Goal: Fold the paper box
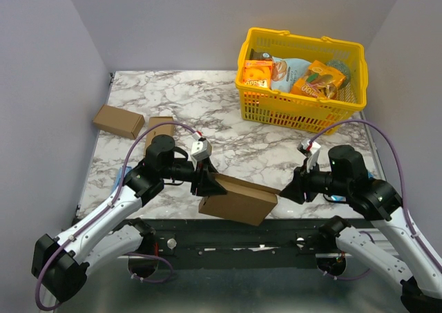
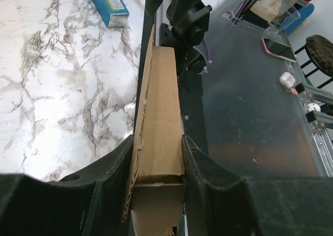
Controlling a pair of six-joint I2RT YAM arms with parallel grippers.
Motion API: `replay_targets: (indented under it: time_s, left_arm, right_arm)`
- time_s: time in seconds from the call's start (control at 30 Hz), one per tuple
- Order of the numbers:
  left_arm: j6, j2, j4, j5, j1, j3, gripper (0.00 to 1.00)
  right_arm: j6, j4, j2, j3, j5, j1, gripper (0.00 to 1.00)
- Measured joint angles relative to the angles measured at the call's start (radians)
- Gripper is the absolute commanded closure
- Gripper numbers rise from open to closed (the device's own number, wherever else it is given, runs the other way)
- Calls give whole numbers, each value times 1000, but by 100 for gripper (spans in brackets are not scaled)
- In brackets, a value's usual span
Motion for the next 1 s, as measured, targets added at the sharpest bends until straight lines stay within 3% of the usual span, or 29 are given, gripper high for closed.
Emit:
replay_targets:
  time_s: [0.43,0.53,0.67,0.83,1.0]
  left_arm:
    - [-13,0,33,15,2,-3,87]
    - [-13,2,32,15,3,-5,87]
    - [-13,7,33,14,3,-6,85]
    - [1,10,24,-21,3,-6,73]
    - [40,16,13,-99,1,-4,77]
  right_arm:
    - [-18,-13,72,0,-24,1,69]
    - [-21,-13,81,0,-30,1,77]
    - [-24,-11,85,-1,-38,1,99]
    - [-16,7,86,-10,-18,3,99]
    - [11,79,121,-31,74,13,99]
